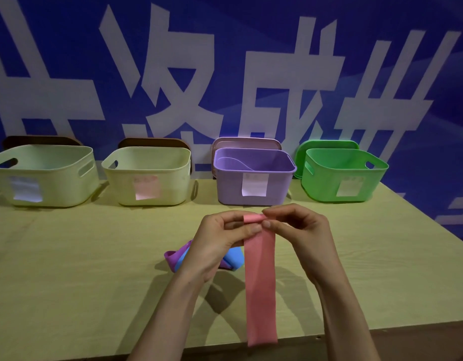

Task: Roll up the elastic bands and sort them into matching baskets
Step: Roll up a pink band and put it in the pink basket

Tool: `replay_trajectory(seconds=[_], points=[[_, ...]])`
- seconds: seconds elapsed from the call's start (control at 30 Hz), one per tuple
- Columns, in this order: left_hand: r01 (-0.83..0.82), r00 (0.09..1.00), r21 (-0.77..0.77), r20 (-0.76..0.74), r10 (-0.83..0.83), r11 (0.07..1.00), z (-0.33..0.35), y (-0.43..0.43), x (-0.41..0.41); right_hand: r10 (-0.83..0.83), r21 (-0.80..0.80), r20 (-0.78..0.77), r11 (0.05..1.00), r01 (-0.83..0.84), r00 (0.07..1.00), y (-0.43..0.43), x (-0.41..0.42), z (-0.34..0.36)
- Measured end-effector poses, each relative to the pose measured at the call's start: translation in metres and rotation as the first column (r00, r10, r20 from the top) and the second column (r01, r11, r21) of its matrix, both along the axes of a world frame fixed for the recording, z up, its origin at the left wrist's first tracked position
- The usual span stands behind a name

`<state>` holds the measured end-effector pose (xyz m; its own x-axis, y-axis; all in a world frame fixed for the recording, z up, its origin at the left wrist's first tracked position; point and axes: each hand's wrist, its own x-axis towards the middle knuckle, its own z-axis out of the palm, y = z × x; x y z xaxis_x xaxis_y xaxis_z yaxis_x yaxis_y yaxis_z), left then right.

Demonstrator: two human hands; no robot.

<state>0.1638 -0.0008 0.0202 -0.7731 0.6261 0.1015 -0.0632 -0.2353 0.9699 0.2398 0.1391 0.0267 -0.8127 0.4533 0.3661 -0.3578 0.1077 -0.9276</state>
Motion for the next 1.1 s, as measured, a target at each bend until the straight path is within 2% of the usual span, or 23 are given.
replay_trajectory(seconds=[0.17, 0.27, 0.37, 0.5, 0.6, 0.73, 0.87, 1.0, 1.1], points=[[-0.052, 0.998, 0.058, 0.02, 0.051, 0.997, 0.009, -0.001, 0.002, 0.055, 0.029, -0.041, 0.998, -0.053, 0.998, -0.003, 0.0, 0.005], [-0.096, 0.994, 0.045, -0.048, 0.098, 0.994, 0.012, -0.002, 0.002, 0.112, 0.05, 0.005, 0.992, -0.112, 0.994, -0.003, 0.001, 0.006], [-0.123, 0.983, 0.054, -0.128, 0.129, 0.991, 0.015, -0.005, 0.002, 0.071, 0.027, 0.068, 0.997, -0.073, 0.995, -0.006, -0.001, 0.006], [-0.168, 0.967, 0.034, -0.186, 0.171, 0.985, 0.015, -0.008, 0.003, 0.046, 0.083, 0.071, 0.995, -0.052, 0.996, -0.012, -0.005, 0.007], [-0.149, 0.98, 0.028, -0.126, 0.151, 0.988, 0.015, -0.008, 0.004, 0.013, 0.067, 0.054, 0.998, -0.017, 0.998, -0.013, -0.006, 0.006], [-0.047, 0.999, -0.03, -0.025, 0.046, 0.998, 0.011, -0.011, 0.004, -0.005, 0.006, 0.028, 1.0, 0.005, 1.0, -0.013, -0.006, 0.003], [-0.032, 0.997, -0.019, 0.062, 0.033, 0.999, 0.007, -0.01, 0.003, 0.037, -0.013, 0.022, 0.999, -0.037, 0.999, -0.012, -0.005, 0.003], [-0.052, 0.998, -0.039, 0.032, 0.053, 0.998, 0.007, -0.009, 0.001, 0.042, -0.056, 0.023, 0.998, -0.041, 0.999, -0.009, -0.003, 0.002], [-0.035, 0.999, -0.054, -0.017, 0.034, 0.998, 0.006, -0.01, -0.001, 0.04, -0.03, 0.003, 0.999, -0.039, 0.999, -0.007, -0.003, 0.0]])
